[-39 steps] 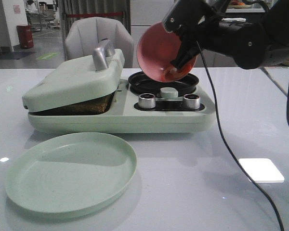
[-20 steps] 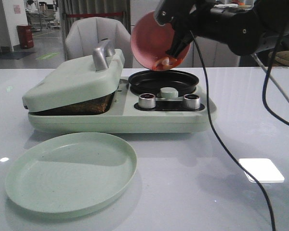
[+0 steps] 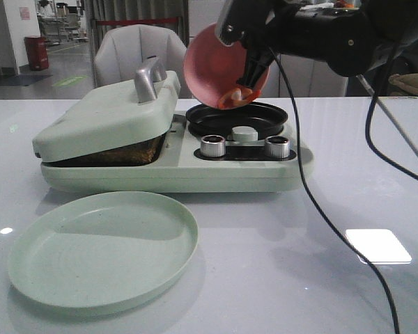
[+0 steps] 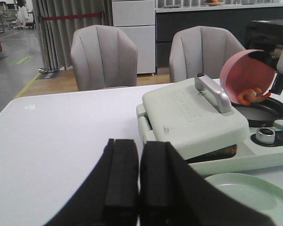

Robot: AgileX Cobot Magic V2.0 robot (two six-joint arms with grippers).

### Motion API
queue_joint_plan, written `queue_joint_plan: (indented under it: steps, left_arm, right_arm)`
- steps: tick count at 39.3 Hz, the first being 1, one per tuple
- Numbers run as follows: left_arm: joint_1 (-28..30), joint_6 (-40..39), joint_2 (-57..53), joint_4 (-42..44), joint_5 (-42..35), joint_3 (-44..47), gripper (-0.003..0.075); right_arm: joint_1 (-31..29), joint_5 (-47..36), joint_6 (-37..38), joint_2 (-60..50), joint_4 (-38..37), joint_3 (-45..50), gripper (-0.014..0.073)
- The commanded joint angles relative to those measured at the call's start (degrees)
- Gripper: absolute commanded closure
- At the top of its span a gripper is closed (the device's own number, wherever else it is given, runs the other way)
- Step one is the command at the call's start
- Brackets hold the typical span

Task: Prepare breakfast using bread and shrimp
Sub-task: 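Tilt the pink bowl over the black pan to pour the shrimp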

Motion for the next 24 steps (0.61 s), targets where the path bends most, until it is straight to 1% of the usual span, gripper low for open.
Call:
queue_joint_plan:
  steps: [1, 6, 11, 17, 21, 24]
  left_arm:
    - [-0.44, -0.25, 0.27, -0.45, -4.64, -1.35, 0.0606]
    - [-0.44, -0.25, 0.27, -0.45, -4.64, -1.35, 0.0606]
    - [-0.44, -0.25, 0.27, -0.45, -4.64, -1.35, 0.0606]
    - [-0.44, -0.25, 0.27, -0.45, -4.64, -1.35, 0.0606]
    - [-0.44, -0.25, 0.27, -0.45, -4.64, -1.35, 0.0606]
    - [-0.44, -0.25, 0.27, -0.45, -4.64, -1.35, 0.0606]
  right_arm:
    - [-0.25, -5.16, -0.31, -2.48, -0.02, -2.05, 0.0457]
    - [-0.25, -5.3, -1.3, -1.64, -0.06, -2.05, 0.0457]
    - [-0.29, -11.2, -2.63, -0.41, 0.34, -2.05, 0.0457]
    - [-0.29, -13.26, -2.86, 0.07, 3.77, -1.9, 0.0457]
    - [-0.29, -15.33, -6.86, 0.63, 5.92, -1.71, 0.0455]
    - [-0.29, -14.37, -11.38, 0.67, 6.06, -1.71, 0.0447]
